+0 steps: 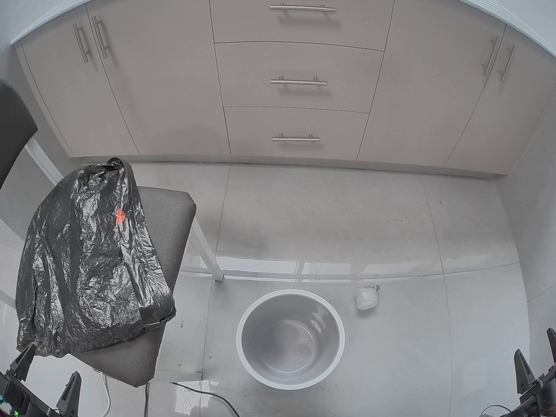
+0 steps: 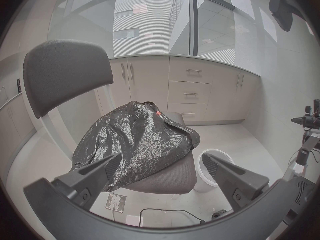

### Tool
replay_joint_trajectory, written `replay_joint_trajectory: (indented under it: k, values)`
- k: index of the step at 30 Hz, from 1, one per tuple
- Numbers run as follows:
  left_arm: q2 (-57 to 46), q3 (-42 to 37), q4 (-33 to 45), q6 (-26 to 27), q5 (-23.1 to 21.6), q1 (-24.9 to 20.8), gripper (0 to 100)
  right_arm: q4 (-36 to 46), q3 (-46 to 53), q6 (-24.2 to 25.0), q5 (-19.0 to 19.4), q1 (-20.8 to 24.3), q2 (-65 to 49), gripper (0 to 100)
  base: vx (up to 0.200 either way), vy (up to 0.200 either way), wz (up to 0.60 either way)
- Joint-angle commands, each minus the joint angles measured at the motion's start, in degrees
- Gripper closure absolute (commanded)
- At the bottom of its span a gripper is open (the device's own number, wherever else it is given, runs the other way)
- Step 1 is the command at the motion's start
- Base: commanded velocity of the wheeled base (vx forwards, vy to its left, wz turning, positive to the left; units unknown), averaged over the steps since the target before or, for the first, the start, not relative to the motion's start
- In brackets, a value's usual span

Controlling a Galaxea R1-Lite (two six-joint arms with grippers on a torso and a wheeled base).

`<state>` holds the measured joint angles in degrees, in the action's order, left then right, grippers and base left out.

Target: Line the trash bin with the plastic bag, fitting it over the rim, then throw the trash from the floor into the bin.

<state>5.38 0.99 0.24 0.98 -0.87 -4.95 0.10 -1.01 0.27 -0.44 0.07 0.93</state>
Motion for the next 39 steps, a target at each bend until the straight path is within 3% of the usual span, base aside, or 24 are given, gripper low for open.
replay_joint_trajectory:
  k: [1, 6, 9, 11, 13, 15, 17, 23, 25, 29, 33, 39]
  values:
    - [-0.01, -0.99, -0.07, -0.18, 0.16, 0.03, 0, -0.01, 1.01, 0.08, -0.09, 0.01, -0.93, 0, 0.000, 0.000, 0.00]
    - [-0.01, -0.55, -0.51, -0.10, 0.16, 0.03, 0, -3.26, -2.86, 1.05, 0.00, -0.07, -0.66, 0, 0.000, 0.000, 0.00]
    - [5.08, 13.43, -2.62, -6.42, -0.19, -1.12, 0, -4.49, -26.15, 10.81, -2.37, 3.27, 10.94, 0, 0.000, 0.000, 0.00]
    - [12.29, 21.16, -1.83, -9.50, 0.51, -1.47, 0, -1.50, -34.67, 7.91, -2.29, 3.88, 15.77, 0, 0.000, 0.000, 0.00]
    - [15.81, 25.03, -1.12, -7.74, 0.87, -0.24, 0, -0.19, -36.43, 3.42, -1.58, 3.88, 19.55, 0, 0.000, 0.000, 0.00]
    - [17.21, 25.47, -0.86, -6.78, 0.78, 0.12, 0, -0.45, -36.25, 2.54, -1.14, 3.97, 20.69, 0, 0.000, 0.000, 0.00]
    - [23.54, 25.29, -0.07, -4.93, 1.04, 0.64, 0, -3.61, -35.81, 4.30, 1.05, 5.55, 28.52, 0, 0.000, 0.000, 0.00]
    - [36.02, 30.21, -0.24, -12.23, 0.87, -0.94, 0, -17.50, -35.64, 14.59, 1.85, 9.07, 44.07, 0, 0.000, 0.000, 0.00]
    - [45.07, 33.99, -0.42, -15.48, 0.95, -5.07, 0, -22.86, -35.64, 19.77, 1.67, 14.78, 52.34, 0, 0.000, 0.000, 0.00]
    - [55.97, 38.12, -0.33, -20.49, 2.01, -11.66, 0, -28.75, -35.73, 25.84, 1.58, 17.33, 62.35, 0, 0.000, 0.000, 0.00]
    - [66.69, 38.39, -0.68, -20.75, 8.07, -17.64, 0, -34.90, -35.02, 26.10, 1.49, 17.42, 69.03, 0, 0.000, 0.000, 0.00]
    - [76.71, 38.39, -6.13, -20.66, 12.12, -23.44, 0, -36.57, -34.50, 26.36, 1.67, 16.63, 70.79, 0, 0.000, 0.000, 0.00]
